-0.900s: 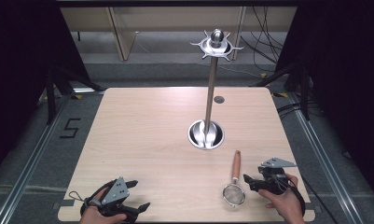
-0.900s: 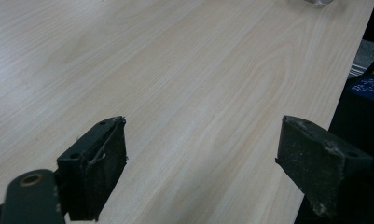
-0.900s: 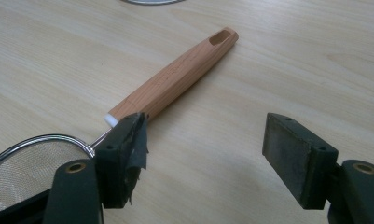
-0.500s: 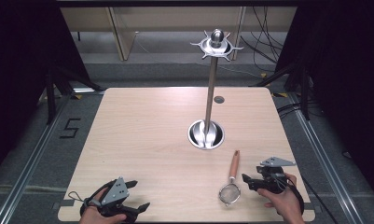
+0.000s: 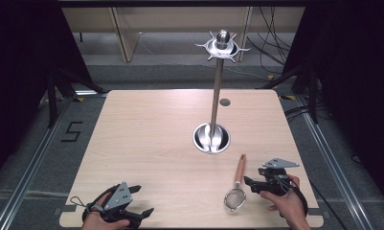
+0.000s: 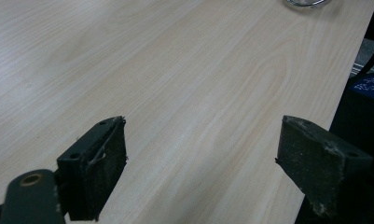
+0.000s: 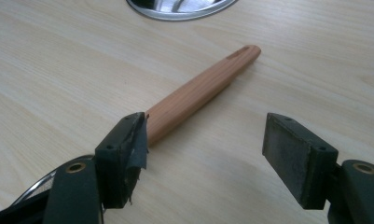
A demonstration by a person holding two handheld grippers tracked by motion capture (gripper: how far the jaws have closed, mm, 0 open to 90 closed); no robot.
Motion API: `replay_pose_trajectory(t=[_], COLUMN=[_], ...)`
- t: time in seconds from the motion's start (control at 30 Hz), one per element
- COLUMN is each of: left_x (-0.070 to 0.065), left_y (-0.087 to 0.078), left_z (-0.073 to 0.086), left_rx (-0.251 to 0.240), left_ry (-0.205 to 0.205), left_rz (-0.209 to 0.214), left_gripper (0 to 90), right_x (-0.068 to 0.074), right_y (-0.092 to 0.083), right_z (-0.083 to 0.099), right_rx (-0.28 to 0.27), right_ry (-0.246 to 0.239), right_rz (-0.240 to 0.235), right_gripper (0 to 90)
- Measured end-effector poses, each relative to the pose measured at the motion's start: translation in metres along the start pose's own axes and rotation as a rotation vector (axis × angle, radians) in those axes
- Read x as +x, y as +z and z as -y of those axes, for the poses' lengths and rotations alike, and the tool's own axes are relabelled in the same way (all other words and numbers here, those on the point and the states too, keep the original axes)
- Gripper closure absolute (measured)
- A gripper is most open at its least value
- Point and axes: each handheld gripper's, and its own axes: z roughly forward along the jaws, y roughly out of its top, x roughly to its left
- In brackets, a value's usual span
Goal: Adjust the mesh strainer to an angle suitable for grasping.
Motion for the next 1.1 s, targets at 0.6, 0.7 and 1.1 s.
replay_pose_trajectory(t=[0.6,0.7,1.1], left_x=[-0.002,-0.002,-0.002], left_y=[0.002,0.002,0.002], left_z=[0.001,0.001,0.001], left_rx=[-0.022,-0.024,-0.016], left_ry=[-0.026,-0.041,-0.027], left_rz=[0.01,0.016,0.016], left_gripper=[15.2,15.2,15.2], right_x=[0.019,0.019,0.021], right_y=[0.027,0.031,0.046], right_z=[-0.022,-0.026,-0.032], right_rx=[0.092,0.104,0.179], right_ry=[-0.015,-0.027,-0.047], right_rz=[0.011,0.029,0.03], right_gripper=[33.5,33.6,38.1])
